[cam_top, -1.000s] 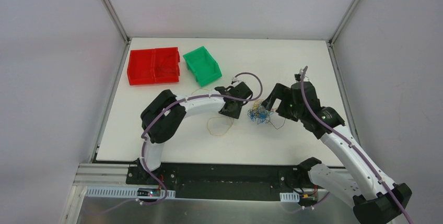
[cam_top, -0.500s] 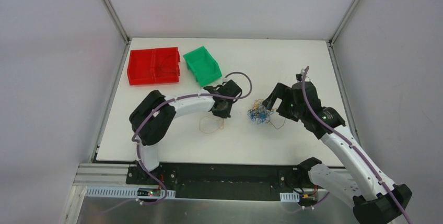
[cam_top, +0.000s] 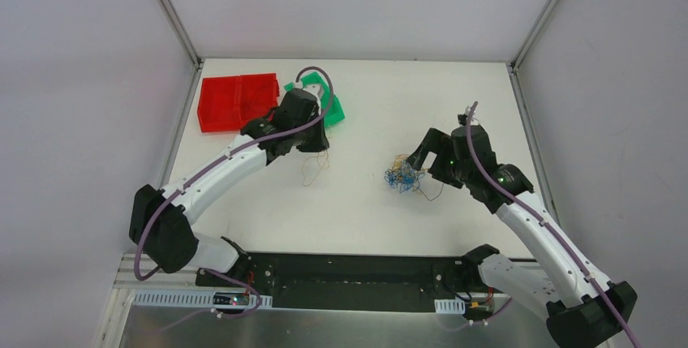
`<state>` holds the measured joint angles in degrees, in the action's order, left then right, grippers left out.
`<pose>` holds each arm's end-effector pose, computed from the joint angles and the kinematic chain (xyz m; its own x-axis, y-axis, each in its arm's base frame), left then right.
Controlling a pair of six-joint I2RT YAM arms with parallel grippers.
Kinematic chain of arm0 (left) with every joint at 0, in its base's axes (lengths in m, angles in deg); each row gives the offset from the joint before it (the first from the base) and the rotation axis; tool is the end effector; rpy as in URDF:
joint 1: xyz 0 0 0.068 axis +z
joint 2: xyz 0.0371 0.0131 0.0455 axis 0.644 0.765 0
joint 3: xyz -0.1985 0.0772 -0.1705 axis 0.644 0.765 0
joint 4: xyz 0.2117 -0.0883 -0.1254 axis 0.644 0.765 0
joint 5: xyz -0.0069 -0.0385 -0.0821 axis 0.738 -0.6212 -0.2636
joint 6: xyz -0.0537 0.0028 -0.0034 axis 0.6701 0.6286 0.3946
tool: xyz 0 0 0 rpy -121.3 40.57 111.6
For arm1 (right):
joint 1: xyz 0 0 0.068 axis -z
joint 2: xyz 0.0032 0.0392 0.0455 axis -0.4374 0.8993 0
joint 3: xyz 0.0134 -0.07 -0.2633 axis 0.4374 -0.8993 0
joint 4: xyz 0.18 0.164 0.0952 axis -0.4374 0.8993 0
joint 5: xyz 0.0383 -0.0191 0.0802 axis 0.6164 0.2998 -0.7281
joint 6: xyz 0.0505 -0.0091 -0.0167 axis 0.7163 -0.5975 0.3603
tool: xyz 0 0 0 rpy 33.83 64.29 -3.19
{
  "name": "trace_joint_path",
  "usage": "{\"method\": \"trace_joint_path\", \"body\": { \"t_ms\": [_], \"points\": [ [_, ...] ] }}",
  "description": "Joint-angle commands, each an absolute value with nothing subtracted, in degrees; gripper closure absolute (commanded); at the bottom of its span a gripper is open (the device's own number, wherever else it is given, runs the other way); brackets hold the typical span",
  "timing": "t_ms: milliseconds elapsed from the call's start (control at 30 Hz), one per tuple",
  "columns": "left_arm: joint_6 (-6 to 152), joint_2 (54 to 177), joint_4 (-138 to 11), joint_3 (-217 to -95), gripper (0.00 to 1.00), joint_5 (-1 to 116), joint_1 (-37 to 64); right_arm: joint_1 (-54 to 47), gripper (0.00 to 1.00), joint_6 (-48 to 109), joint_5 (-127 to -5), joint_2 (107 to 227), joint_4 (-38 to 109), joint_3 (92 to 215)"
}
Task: Untangle the cables
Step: Place the cable in the bin.
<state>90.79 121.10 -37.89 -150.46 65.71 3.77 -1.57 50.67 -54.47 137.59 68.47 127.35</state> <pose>0.2551 -0.1876 0.3046 -0.7224 -0.0719 -0.6877 0.2779 0.8806 -0.3839 0.1716 0.0865 0.3091 -0.6456 0.1743 -0.7435 -0.1344 0.9324 0.3354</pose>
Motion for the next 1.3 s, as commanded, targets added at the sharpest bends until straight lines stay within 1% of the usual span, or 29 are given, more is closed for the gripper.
{"method": "trace_joint_path", "body": {
  "t_ms": [0, 267, 633, 800, 1067, 1267],
  "points": [
    [89.5, 116.9, -37.6, -150.3, 1.0, 61.8, 4.7, -1.1, 0.01, 50.8, -56.1, 138.9, 66.3, 126.7],
    [88.8, 112.8, -36.8, -151.8, 1.0, 61.0, 6.5, -1.2, 0.01, 50.7, -57.5, 139.5, 65.5, 126.9],
    [87.2, 113.6, -35.9, -156.6, 1.0, 60.1, 8.2, -1.1, 0.01, 50.6, -57.7, 140.0, 65.2, 127.2],
    [86.3, 116.5, -35.9, -161.1, 1.0, 59.2, 9.6, -1.1, 0.01, 50.6, -57.7, 140.0, 65.2, 127.1],
    [86.4, 123.7, -36.1, -170.8, 1.0, 54.1, 12.1, -1.0, 0.01, 50.5, -57.7, 139.6, 65.2, 127.0],
    [88.4, 128.9, -39.0, -173.8, 1.0, 51.5, 15.4, -0.5, 0.01, 50.2, -57.7, 139.2, 65.4, 127.1]
  ]
}}
